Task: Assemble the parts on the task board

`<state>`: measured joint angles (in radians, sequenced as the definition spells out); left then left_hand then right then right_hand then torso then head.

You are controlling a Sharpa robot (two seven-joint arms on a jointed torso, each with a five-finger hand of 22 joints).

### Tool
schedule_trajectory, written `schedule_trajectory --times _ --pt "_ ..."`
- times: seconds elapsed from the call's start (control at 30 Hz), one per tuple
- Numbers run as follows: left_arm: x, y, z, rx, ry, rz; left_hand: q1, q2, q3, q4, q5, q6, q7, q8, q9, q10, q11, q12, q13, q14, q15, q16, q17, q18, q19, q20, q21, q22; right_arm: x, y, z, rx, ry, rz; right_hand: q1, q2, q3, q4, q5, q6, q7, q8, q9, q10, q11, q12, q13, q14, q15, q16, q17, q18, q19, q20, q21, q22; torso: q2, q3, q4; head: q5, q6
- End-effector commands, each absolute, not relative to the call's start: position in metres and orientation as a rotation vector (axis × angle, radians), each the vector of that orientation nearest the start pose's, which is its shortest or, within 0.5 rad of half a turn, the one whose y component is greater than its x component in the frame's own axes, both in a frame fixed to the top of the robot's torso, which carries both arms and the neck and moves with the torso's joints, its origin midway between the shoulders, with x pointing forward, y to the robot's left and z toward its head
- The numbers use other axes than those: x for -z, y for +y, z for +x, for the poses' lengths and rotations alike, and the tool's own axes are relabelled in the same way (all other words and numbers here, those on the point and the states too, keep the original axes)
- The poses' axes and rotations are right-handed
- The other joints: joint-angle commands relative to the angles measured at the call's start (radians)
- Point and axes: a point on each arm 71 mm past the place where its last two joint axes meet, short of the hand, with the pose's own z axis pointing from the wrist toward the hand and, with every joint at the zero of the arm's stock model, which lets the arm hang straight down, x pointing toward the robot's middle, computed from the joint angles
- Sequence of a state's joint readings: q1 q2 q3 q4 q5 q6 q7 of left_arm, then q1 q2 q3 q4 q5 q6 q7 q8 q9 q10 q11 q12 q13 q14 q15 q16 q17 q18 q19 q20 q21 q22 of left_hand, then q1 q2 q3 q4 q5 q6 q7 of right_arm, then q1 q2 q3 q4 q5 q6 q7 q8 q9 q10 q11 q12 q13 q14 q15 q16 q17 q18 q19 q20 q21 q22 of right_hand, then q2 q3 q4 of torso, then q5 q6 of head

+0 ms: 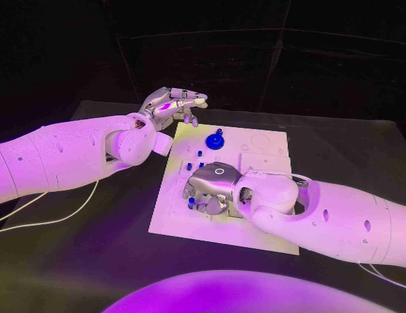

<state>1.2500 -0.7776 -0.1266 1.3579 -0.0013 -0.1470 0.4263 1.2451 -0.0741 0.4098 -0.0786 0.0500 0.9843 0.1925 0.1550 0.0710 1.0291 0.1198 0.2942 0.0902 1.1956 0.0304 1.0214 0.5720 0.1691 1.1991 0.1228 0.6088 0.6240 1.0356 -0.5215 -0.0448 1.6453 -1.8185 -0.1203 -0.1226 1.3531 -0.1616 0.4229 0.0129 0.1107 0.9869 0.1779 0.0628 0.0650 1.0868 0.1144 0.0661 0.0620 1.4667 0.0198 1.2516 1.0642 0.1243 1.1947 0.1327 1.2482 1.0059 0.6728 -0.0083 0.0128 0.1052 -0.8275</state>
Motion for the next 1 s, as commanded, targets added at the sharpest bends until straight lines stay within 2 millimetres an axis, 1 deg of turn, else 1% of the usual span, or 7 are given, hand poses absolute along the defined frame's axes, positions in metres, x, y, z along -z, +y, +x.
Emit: schedule_trajectory --times 0.03,0.33,0.53,0.6,0.67,0.83,1.0 --pt "0.190 0.218 0.515 1.605 1.477 -1.044 0.005 0.002 -0.006 -0.001 0.000 -0.008 -0.001 0.006 -0.001 -0.007 -0.001 0.003 0.001 -0.009 0.001 -0.005 -0.001 0.013 -0.003 0.006 -0.001 -0.001 0.229 -0.005 0.379 -0.971 1.648 -0.700 -0.013 -0.001 -0.043 0.003 0.008 -0.029 0.003 -0.001 0.000 -0.036 0.004 0.000 0.001 0.001 0.011 -0.025 -0.036 0.007 -0.029 0.003 -0.031 -0.044 0.000 -0.0003 0.0009 -0.001 0.001" --pt "0.190 0.219 0.515 1.605 1.478 -1.045 0.005 0.002 -0.006 -0.001 0.000 -0.008 -0.001 0.006 -0.001 -0.007 -0.001 0.003 0.001 -0.009 0.001 -0.005 -0.001 0.013 -0.003 0.006 -0.001 -0.001 0.225 -0.015 0.381 -1.004 1.597 -0.629 0.004 0.024 -0.209 0.013 0.015 -0.098 0.002 0.000 0.002 -0.139 0.012 0.012 0.002 -0.018 0.016 -0.101 -0.136 0.031 -0.097 0.008 -0.138 -0.188 0.000 0.0004 0.0002 -0.002 0.003" --pt "0.190 0.221 0.515 1.599 1.476 -1.047 0.005 0.002 -0.006 -0.001 0.000 -0.008 -0.001 0.006 -0.001 -0.007 -0.001 0.003 0.001 -0.009 0.001 -0.005 -0.001 0.013 -0.003 0.006 -0.001 -0.001 0.221 -0.050 0.383 -1.034 1.618 -0.479 0.017 0.045 -0.283 0.031 0.035 -0.084 0.007 0.008 0.007 -0.107 0.009 0.054 0.008 -0.017 0.013 -0.117 -0.156 0.032 -0.091 0.007 -0.155 -0.206 -0.003 0.0003 -0.0026 -0.018 0.014" --pt "0.190 0.222 0.514 1.598 1.476 -1.048 0.005 0.002 -0.006 -0.001 0.000 -0.008 -0.001 0.006 -0.001 -0.007 -0.001 0.003 0.001 -0.009 0.001 -0.005 -0.001 0.013 -0.003 0.006 -0.001 -0.001 0.220 -0.071 0.385 -1.029 1.676 -0.360 -0.003 0.073 -0.292 0.056 0.034 -0.056 -0.005 0.020 0.012 0.072 -0.018 0.155 0.048 0.002 -0.002 -0.071 -0.095 0.022 -0.046 0.000 -0.114 -0.145 -0.004 -0.0012 -0.0021 -0.034 0.020" --pt "0.190 0.223 0.514 1.596 1.475 -1.048 0.005 0.002 -0.006 -0.001 0.000 -0.008 -0.001 0.006 -0.001 -0.007 -0.001 0.003 0.001 -0.009 0.001 -0.005 -0.001 0.013 -0.003 0.006 -0.001 -0.001 0.217 -0.094 0.387 -1.001 1.725 -0.238 -0.039 0.070 -0.322 0.086 0.031 -0.024 -0.029 0.036 0.017 0.214 -0.052 0.253 0.097 0.030 -0.030 0.003 0.005 0.005 0.013 -0.024 -0.054 -0.059 -0.005 -0.0025 -0.0037 -0.046 0.029" --pt "0.190 0.225 0.514 1.593 1.473 -1.050 0.005 0.002 -0.006 -0.001 0.000 -0.008 -0.001 0.006 -0.001 -0.007 -0.001 0.003 0.001 -0.009 0.001 -0.005 -0.001 0.013 -0.003 0.006 -0.001 -0.001 0.214 -0.143 0.387 -0.893 1.805 -0.042 -0.111 0.065 -0.409 0.168 0.089 0.014 -0.059 0.078 0.027 0.271 -0.080 0.433 0.239 0.047 -0.059 0.074 0.094 -0.018 0.086 -0.059 0.026 0.054 -0.009 -0.0017 -0.0126 -0.076 0.040" --pt "0.190 0.226 0.514 1.593 1.473 -1.050 0.005 0.002 -0.006 -0.001 0.000 -0.008 -0.001 0.006 -0.001 -0.007 -0.001 0.003 0.001 -0.009 0.001 -0.005 -0.001 0.013 -0.003 0.006 -0.001 -0.001 0.213 -0.187 0.381 -0.754 1.875 0.087 -0.104 0.089 -0.505 0.258 0.096 0.032 -0.075 0.161 0.052 0.271 -0.093 0.957 0.823 0.059 -0.067 0.162 0.216 -0.038 0.139 -0.071 0.101 0.167 -0.011 0.0003 -0.0209 -0.100 0.054"
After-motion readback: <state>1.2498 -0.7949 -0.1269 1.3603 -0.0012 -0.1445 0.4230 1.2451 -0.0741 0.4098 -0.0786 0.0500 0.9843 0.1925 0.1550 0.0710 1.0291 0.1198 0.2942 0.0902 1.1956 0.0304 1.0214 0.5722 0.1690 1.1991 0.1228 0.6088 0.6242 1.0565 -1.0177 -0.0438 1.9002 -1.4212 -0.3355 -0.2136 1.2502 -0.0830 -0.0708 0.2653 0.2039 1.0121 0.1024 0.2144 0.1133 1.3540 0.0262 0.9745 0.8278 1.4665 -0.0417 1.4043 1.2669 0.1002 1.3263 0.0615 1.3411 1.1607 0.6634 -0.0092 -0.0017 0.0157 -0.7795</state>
